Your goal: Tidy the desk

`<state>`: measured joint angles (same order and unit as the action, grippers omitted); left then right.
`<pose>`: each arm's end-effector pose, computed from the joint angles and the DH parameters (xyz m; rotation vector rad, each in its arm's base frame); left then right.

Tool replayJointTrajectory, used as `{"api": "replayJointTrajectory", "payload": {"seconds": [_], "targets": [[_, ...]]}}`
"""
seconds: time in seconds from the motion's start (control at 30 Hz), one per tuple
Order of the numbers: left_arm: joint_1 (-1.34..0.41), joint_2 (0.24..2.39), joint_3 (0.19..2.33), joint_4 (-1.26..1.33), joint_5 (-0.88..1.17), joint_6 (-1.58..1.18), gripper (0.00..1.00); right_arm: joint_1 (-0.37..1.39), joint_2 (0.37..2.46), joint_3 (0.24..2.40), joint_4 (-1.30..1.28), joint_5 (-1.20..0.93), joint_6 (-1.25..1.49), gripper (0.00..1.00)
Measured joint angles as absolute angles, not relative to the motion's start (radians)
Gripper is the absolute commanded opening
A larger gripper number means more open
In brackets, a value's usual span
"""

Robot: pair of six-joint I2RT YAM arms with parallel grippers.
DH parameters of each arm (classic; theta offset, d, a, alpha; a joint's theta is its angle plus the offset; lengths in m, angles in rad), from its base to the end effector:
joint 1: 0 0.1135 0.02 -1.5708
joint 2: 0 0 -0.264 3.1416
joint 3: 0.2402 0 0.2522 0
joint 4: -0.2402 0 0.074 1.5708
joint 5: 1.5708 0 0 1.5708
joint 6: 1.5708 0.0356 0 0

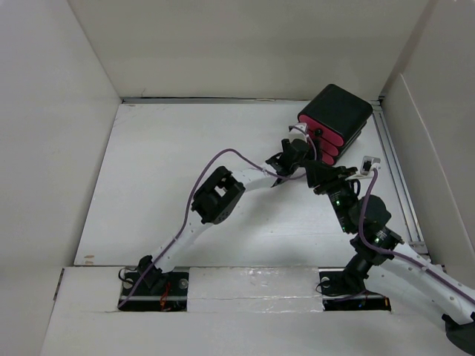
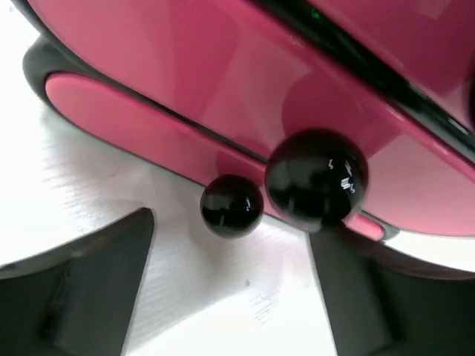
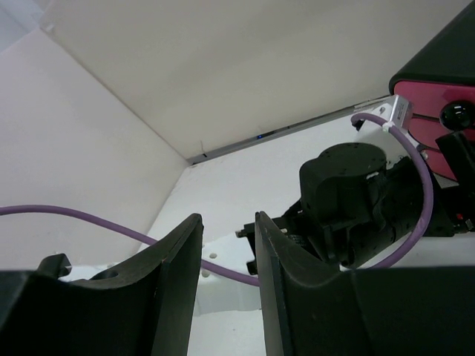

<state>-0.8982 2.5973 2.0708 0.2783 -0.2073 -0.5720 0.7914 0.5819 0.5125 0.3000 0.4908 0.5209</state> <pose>0.3754 -0.4595 0.1522 0.1561 1.8916 -0.8414 0.1178 0.0953 0.3256 0.2399 1.3899 0.7685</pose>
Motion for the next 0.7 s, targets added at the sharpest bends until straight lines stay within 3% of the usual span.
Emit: {"api": "replayJointTrajectory", "payload": {"seconds": [0.03,0.33,0.7], "targets": [[-0.897,2.583,2.028,0.323,-0.202,-0.574,0.99,0.791,0.582,0.513,0.300,0.491,0.521,0.40],[-0.893,2.204,1.437,0.534,-0.201,-0.566,0.99,0.791,0.579,0.513,0.300,0.501,0.521,0.41],[-0.896,1.659,1.002,0.648,-0.347,-0.528,0.99,0.791,0.522,0.503,0.323,0.507,0.520,0.45]]}}
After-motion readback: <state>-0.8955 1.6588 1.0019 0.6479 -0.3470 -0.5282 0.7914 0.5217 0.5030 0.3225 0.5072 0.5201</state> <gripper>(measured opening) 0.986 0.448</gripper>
